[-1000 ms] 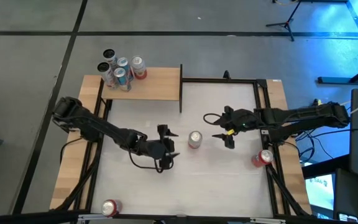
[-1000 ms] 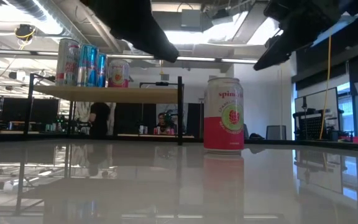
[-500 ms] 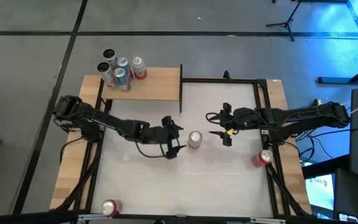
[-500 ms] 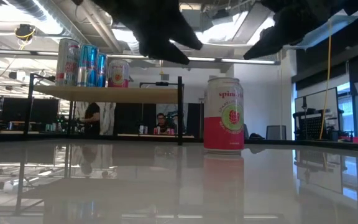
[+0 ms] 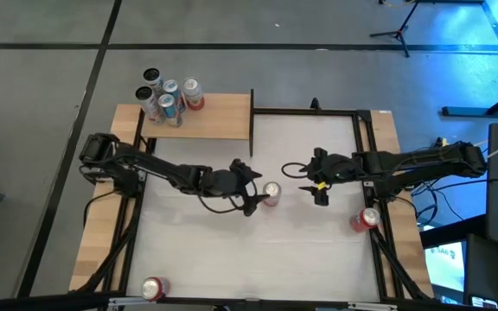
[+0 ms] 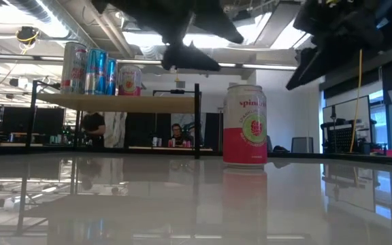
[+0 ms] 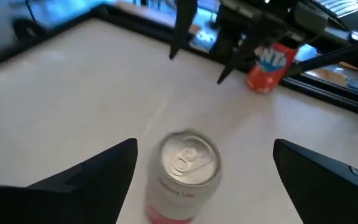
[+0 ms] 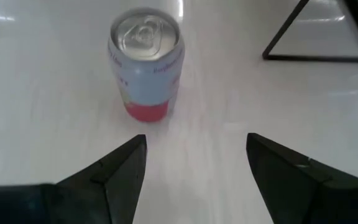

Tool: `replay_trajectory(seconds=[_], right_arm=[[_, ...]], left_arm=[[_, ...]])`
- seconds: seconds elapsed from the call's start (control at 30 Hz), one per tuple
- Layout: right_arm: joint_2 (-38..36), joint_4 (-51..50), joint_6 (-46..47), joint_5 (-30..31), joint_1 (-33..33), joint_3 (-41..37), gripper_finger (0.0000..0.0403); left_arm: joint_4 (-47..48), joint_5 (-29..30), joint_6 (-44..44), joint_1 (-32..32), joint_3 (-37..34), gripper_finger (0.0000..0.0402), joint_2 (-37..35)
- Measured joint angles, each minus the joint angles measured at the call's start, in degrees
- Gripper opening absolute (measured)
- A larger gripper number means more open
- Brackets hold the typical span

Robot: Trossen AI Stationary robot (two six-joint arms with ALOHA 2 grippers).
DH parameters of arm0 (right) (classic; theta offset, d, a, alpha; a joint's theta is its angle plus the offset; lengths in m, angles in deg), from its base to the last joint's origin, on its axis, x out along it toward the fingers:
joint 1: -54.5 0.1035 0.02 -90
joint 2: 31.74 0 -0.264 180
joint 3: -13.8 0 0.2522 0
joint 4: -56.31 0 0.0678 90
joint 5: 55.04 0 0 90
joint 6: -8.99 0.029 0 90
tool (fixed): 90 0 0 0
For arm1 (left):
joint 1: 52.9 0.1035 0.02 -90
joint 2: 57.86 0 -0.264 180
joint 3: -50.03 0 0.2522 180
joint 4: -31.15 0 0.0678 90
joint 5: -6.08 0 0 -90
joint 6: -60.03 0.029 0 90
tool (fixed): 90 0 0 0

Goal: Place canned beverage on shelf
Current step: Put the pink white soda can on the shelf aligned with the pink white soda

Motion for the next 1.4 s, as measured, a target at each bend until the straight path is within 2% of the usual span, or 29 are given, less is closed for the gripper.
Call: replay_trajectory(seconds=[0.13,0.2,0.43,0.63,0.77,0.97,1.4], right_arm=[[0.00,-1.65,0.55,-0.26,0.00,-0.01,0.0271],[0.00,-2.66,0.93,-0.27,0.00,-0.01,0.0271],[0.00,-4.11,1.96,-0.29,-0.02,-1.05,0.0271],[0.02,-3.98,1.97,-0.28,-0.02,-1.61,0.0271],[0.02,-4.01,1.98,-0.28,-0.04,-1.61,0.0271],[0.02,-3.99,1.98,-0.28,-0.04,-1.61,0.0271],[0.02,-3.90,2.42,-0.26,-0.04,-1.59,0.0271]], left_arm=[[3.23,-7.33,-1.49,1.75,4.27,0.0367,2.28],[6.21,-8.44,-1.17,2.20,6.32,0.0367,2.98],[21.59,-3.02,0.40,2.36,16.06,0.0367,6.12],[32.13,-4.22,2.78,2.61,26.63,0.0367,13.31],[36.96,-4.64,3.35,3.77,31.16,0.0367,17.23],[37.46,-7.74,4.47,4.97,32.59,0.0367,19.02],[37.38,-7.72,4.45,4.98,31.05,0.0367,19.54]])
